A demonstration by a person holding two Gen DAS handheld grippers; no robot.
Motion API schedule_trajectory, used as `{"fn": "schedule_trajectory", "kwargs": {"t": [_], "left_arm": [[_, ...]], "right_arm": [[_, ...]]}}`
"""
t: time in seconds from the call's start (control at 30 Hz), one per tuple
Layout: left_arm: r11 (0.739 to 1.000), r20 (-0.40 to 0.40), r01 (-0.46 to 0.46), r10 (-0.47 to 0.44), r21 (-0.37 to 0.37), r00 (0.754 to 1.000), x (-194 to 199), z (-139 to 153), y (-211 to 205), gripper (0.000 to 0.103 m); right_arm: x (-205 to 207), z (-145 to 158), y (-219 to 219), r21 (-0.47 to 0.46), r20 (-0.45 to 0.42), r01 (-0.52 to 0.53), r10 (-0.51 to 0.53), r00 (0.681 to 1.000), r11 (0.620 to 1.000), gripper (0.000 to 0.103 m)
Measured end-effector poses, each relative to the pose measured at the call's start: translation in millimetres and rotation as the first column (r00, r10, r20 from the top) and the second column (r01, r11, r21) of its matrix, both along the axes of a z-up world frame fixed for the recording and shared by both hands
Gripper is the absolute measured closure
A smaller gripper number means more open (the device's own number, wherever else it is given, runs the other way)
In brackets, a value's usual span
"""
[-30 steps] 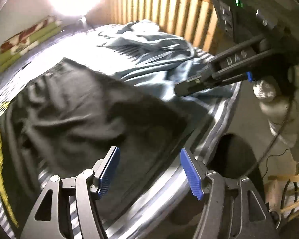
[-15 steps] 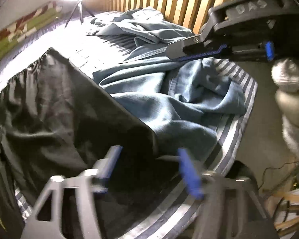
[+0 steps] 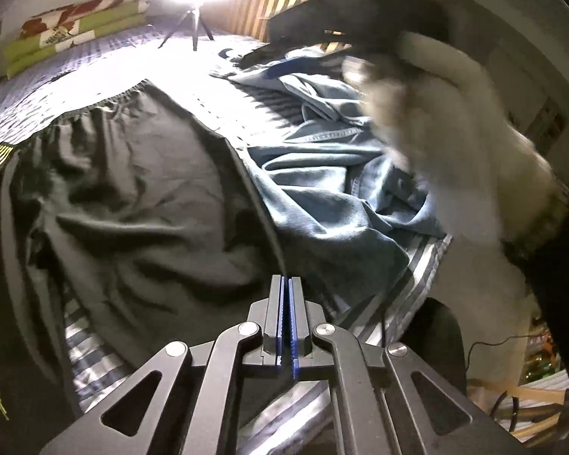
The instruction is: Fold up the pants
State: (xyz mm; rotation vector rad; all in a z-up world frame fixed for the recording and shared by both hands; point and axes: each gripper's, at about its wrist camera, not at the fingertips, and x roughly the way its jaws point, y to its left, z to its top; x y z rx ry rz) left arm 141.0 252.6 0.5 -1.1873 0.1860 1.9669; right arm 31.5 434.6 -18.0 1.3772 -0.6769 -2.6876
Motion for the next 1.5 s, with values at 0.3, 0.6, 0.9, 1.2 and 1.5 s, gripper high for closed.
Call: {"fn": "schedule_trajectory", "kwargs": {"t": [0.3,0.6,0.9,1.2,1.5], "left_arm": [[0.998,0.026,-0.033,0.031,0.061,0.999,-15.4,6.1,-43.1,0.102],[0.987,0.034,-0.113,0.109,0.116,0.993,-22.5,12.2,-92.4,0.102],[0.946,0.037,-0.273,0.271,0.177,0.962,-20.6,18.5,-200.7,0.102],[0.848,0.069,-0.497,0.493,0.182,0.867,-16.8,-3.4,-336.1,0.102],[0.769,0.132,-0.625,0.612,0.134,0.780,-22.2,-47.3,-413.2,0.103]], "right_arm": [[-120.0,-51.4,-24.5,0.053,0.167,0.023,-0.032,0.985,0.998,0.072],[-156.8,-85.7,-23.7,0.061,0.256,0.100,-0.113,0.960,0.993,0.102],[-157.2,-5.4,-91.8,0.147,0.141,0.052,-0.073,0.987,0.988,0.102],[-209.6,37.3,-269.4,0.295,0.082,-0.145,0.126,0.989,0.944,0.102],[-261.4,-8.8,-385.8,0.362,0.160,-0.251,0.206,0.965,0.898,0.102]]}}
